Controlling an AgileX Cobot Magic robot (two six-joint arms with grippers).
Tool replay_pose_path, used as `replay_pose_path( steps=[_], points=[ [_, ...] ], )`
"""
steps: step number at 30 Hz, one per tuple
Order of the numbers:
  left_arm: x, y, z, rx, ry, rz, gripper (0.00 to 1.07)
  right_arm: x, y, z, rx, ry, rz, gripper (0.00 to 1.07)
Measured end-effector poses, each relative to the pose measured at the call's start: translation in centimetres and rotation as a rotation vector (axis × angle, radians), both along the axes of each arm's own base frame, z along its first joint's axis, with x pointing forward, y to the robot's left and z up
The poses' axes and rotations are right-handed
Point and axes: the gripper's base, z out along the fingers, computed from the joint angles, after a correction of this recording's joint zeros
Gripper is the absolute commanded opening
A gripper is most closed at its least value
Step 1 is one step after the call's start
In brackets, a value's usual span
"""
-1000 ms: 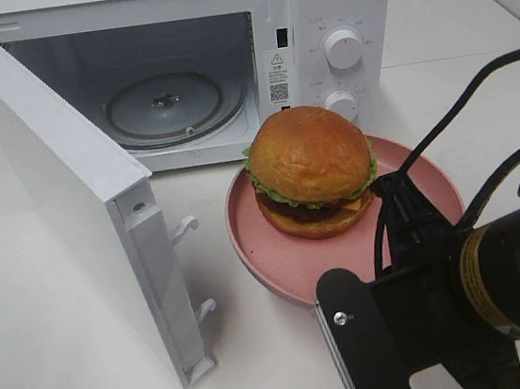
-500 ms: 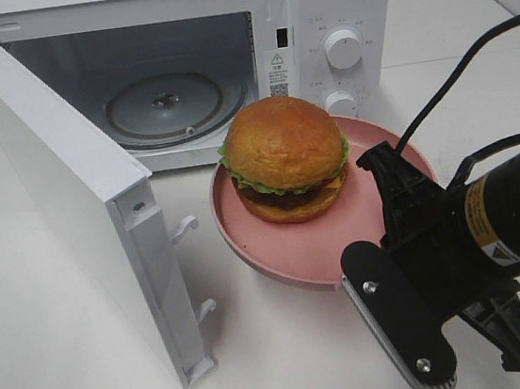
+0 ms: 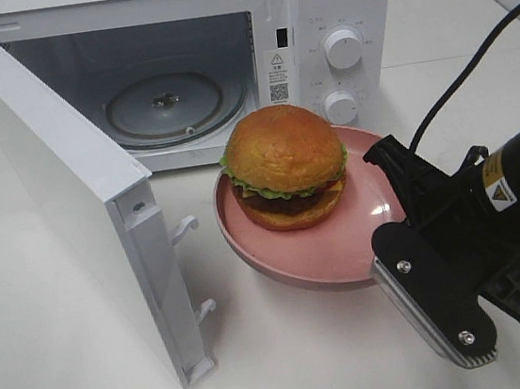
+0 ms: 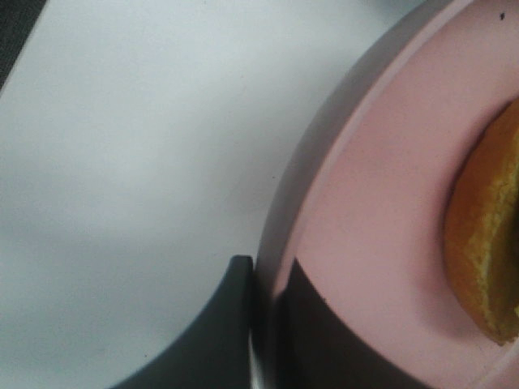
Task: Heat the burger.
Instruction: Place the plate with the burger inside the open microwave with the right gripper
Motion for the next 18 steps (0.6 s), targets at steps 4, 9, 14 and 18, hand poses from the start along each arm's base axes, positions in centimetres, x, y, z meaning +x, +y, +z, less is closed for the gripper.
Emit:
replay_pose_path(
  steps=[4, 9, 14, 18],
  points=[
    [0.00, 0.00, 0.00, 0.000, 0.000, 0.000, 1.00, 0.23, -0.19, 0.03, 0.016, 0.003, 0.056, 0.00],
    [0.00, 0.00, 0.00, 0.000, 0.000, 0.000, 1.00, 0.61, -0.19, 0.21, 0.058, -0.017, 0.090, 0.00],
    [0.00, 0.00, 0.00, 0.000, 0.000, 0.000, 1.00, 0.74, -0.04, 0.37, 0.110, -0.011, 0.090, 0.00],
    [0.00, 0.00, 0.00, 0.000, 0.000, 0.000, 1.00, 0.71, 0.08, 0.41, 0.121, -0.012, 0.108, 0.00]
  ],
)
